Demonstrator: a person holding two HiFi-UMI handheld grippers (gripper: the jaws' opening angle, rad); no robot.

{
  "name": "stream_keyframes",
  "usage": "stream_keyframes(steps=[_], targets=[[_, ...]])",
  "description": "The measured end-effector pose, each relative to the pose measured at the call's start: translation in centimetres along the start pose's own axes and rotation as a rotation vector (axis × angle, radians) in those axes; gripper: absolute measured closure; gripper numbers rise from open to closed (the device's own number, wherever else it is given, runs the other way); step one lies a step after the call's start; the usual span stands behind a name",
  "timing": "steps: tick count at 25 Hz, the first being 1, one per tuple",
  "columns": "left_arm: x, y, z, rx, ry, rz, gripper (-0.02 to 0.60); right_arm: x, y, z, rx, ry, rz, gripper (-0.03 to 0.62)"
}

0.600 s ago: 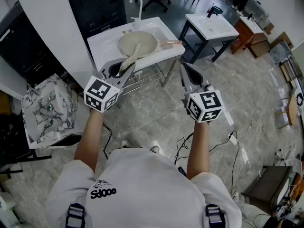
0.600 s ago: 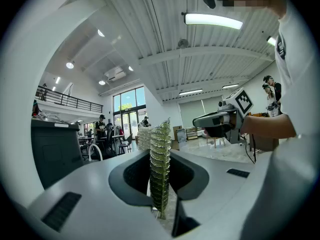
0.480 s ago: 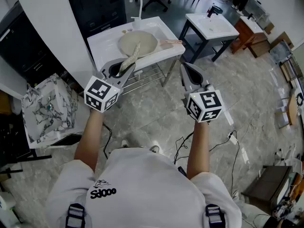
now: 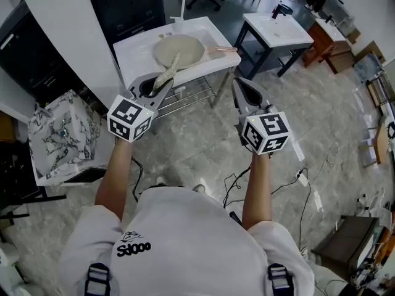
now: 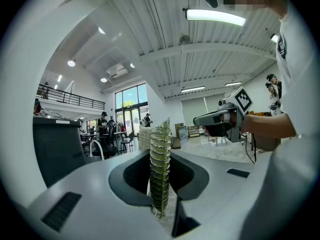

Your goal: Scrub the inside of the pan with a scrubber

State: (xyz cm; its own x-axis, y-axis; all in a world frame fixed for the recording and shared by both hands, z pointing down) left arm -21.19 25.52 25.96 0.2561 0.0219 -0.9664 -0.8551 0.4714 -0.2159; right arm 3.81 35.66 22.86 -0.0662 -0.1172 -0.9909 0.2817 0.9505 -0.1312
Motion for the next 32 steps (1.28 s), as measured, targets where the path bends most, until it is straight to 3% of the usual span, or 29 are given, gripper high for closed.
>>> stream_keyframes(steps=[10, 18, 23, 28, 32], targets=[[-0.5, -1.8, 3.5, 0.073, 0.034, -0.026, 0.52, -1.4, 1.7, 3.0, 0.086, 0.006, -0.033, 0.586], [-1.0, -4.6, 4.2, 0.08, 0.036, -0.052, 0.52, -2.5, 1.0, 5.9, 0.078, -0.012, -0.019, 0.586], [-1.9, -7.1, 1.1, 0.079, 0.038, -0.053, 0.52, -3.1, -2.1, 7.4, 0.077, -0.044, 0.002, 0.586], [-2.6, -11.1, -4.6, 0.074, 0.006, -0.062, 0.52, -2.9, -7.8, 10.0, 0.077, -0.121, 0.021, 0.586], [-2.1, -14.5, -9.6, 0.048, -0.002, -0.057, 0.52, -1.8, -12.8, 11.8, 0.048, -0.113, 0.002, 0.586]])
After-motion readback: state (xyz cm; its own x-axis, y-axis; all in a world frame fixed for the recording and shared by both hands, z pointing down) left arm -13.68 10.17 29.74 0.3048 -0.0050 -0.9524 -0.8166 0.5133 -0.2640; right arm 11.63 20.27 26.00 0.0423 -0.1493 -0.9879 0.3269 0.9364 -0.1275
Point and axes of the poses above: the fingertips, and each gripper's own axes: y backward along the fingers, z to its right, x out of its top, the point moved 8 cm from there along y, backward along the fingers, and after that the axes turned 5 degrees about -z, right-handed, at the moved point
